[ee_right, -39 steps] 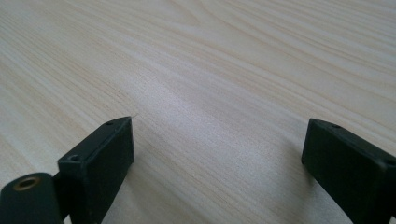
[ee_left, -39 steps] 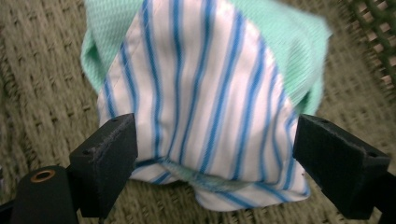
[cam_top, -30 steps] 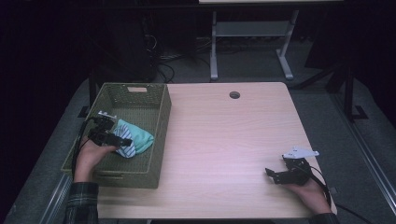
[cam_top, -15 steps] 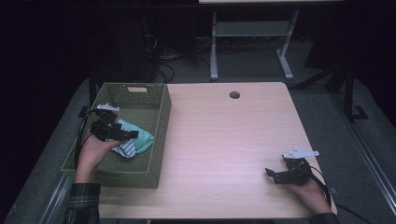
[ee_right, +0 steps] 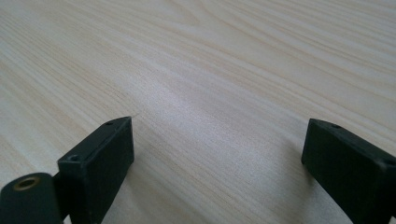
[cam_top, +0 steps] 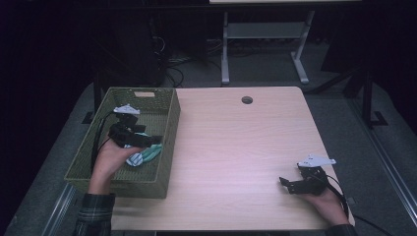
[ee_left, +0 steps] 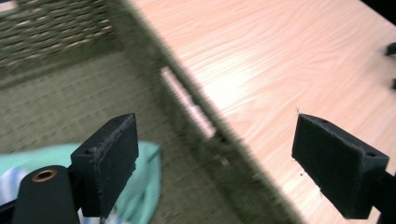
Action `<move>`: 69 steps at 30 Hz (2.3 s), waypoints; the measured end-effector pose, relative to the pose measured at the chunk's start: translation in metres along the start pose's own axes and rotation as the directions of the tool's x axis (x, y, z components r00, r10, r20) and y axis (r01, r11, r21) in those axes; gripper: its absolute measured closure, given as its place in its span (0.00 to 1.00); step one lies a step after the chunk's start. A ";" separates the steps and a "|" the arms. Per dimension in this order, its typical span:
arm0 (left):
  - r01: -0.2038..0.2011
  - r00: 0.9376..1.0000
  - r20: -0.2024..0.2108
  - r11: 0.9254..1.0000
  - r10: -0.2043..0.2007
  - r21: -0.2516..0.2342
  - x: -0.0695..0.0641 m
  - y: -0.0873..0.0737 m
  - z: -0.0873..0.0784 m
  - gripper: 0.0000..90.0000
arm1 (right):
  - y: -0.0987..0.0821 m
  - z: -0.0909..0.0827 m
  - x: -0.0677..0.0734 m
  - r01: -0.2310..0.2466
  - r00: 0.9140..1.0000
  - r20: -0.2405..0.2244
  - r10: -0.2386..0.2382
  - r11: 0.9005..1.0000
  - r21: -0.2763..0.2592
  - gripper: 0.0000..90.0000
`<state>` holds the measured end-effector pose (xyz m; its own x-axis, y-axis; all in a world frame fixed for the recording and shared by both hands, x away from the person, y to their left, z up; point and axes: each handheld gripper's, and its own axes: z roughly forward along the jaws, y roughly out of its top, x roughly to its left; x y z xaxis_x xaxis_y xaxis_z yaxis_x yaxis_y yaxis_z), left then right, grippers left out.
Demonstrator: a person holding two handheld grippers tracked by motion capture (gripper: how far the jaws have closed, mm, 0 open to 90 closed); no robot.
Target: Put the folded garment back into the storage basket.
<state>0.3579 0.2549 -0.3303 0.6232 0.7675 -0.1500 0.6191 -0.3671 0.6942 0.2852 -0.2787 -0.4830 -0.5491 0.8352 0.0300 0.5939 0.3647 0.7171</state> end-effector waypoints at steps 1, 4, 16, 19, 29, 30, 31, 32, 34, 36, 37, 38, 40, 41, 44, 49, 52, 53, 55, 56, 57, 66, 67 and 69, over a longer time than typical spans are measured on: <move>-0.007 1.000 0.008 1.000 0.007 -0.003 -0.004 0.002 0.002 0.15 | 0.000 0.000 0.000 0.001 1.000 0.000 -0.001 1.000 0.000 0.10; -0.026 0.999 0.032 1.000 0.027 -0.011 -0.017 0.006 0.009 0.15 | 0.000 0.000 0.000 0.001 1.000 0.000 -0.001 1.000 0.000 0.10; -0.104 0.986 0.127 0.994 0.109 -0.047 -0.066 0.017 0.042 0.15 | 0.000 0.000 0.000 -0.001 1.000 0.000 0.001 1.000 -0.001 0.10; -0.124 0.983 0.127 0.991 0.130 -0.051 -0.076 0.017 0.052 0.15 | 0.000 0.000 0.000 0.000 1.000 0.000 0.000 1.000 -0.001 0.09; -0.176 0.976 0.122 0.982 0.183 -0.064 -0.106 0.013 0.082 0.15 | 0.000 0.000 0.000 0.000 1.000 0.000 0.000 1.000 -0.001 0.09; -0.185 0.974 0.121 0.981 0.190 -0.057 -0.108 0.012 0.085 0.15 | 0.000 0.000 0.000 0.000 1.000 0.000 0.000 1.000 -0.001 0.09; -0.182 0.974 0.126 0.982 0.188 -0.057 -0.111 0.011 0.089 0.15 | 0.000 0.000 0.000 0.000 1.000 0.000 0.000 1.000 -0.001 0.10; -0.189 0.973 0.127 0.981 0.194 -0.050 -0.114 0.009 0.094 0.15 | 0.000 0.000 0.000 0.000 1.000 0.000 0.000 1.000 -0.001 0.09; -0.214 0.969 0.122 0.976 0.216 -0.032 -0.118 0.006 0.102 0.15 | 0.000 0.000 0.000 0.000 1.000 0.000 0.000 1.000 0.000 0.09; -0.226 0.966 0.121 0.974 0.227 -0.018 -0.121 0.003 0.110 0.15 | 0.000 0.000 0.000 0.000 1.000 0.000 0.000 1.000 0.000 0.09; -0.228 0.966 0.125 0.974 0.228 -0.013 -0.123 0.001 0.114 0.15 | 0.000 0.000 0.000 0.000 1.000 0.000 0.000 1.000 0.000 0.10; -0.232 0.965 0.122 0.973 0.231 -0.007 -0.124 -0.001 0.118 0.15 | 0.000 0.000 0.000 0.000 1.000 0.000 0.000 1.000 0.000 0.09; -0.245 0.963 0.113 0.969 0.243 0.002 -0.127 -0.005 0.125 0.15 | 0.000 0.000 0.000 0.000 1.000 -0.001 0.000 1.000 -0.001 0.10; -0.247 0.963 0.109 0.969 0.246 0.004 -0.128 -0.006 0.129 0.15 | 0.000 0.000 0.000 0.002 1.000 0.000 -0.002 1.000 0.000 0.09; -0.261 0.962 0.091 0.965 0.259 0.009 -0.129 -0.011 0.138 0.15 | 0.000 0.000 0.000 0.000 1.000 0.000 0.000 1.000 -0.001 0.09; -0.251 0.965 0.086 0.968 0.248 0.020 -0.129 -0.018 0.148 0.15 | 0.000 0.000 0.000 0.001 1.000 0.000 -0.001 1.000 0.000 0.10; -0.260 0.964 0.073 0.965 0.257 0.031 -0.130 -0.023 0.155 0.15 | 0.000 0.000 0.000 0.000 1.000 0.000 0.000 1.000 0.000 0.09; -0.261 0.963 0.072 0.965 0.258 0.030 -0.130 -0.024 0.157 0.15 | 0.000 0.000 0.000 0.001 1.000 0.000 -0.001 1.000 0.000 0.09; -0.262 0.963 0.071 0.964 0.259 0.046 -0.129 -0.027 0.161 0.15 | 0.000 0.000 0.000 0.001 1.000 0.000 -0.001 1.000 0.000 0.09; -0.263 0.963 0.069 0.964 0.259 0.049 -0.129 -0.028 0.163 0.15 | 0.000 0.000 0.000 0.001 1.000 0.000 -0.001 1.000 0.000 0.09; -0.265 0.963 0.068 0.963 0.261 0.056 -0.129 -0.029 0.164 0.15 | 0.000 0.000 0.000 0.001 1.000 0.000 -0.001 1.000 0.000 0.10; -0.288 0.958 0.036 0.953 0.285 0.099 -0.128 -0.037 0.178 0.15 | 0.000 0.000 0.000 0.000 1.000 0.000 0.000 1.000 0.000 0.10; -0.289 0.957 0.033 0.952 0.287 0.100 -0.128 -0.038 0.179 0.15 | 0.000 0.000 0.000 0.001 1.000 0.000 -0.001 1.000 0.000 0.10; -0.284 0.959 0.029 0.953 0.282 0.103 -0.127 -0.039 0.180 0.15 | 0.000 0.000 0.000 0.001 1.000 0.000 -0.001 1.000 0.000 0.09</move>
<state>0.3404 0.0767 -0.4656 0.7862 0.6172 0.0318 0.4628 -0.6221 0.6316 0.2852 -0.2787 -0.4830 -0.5492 0.8351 0.0295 0.5934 0.3650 0.7174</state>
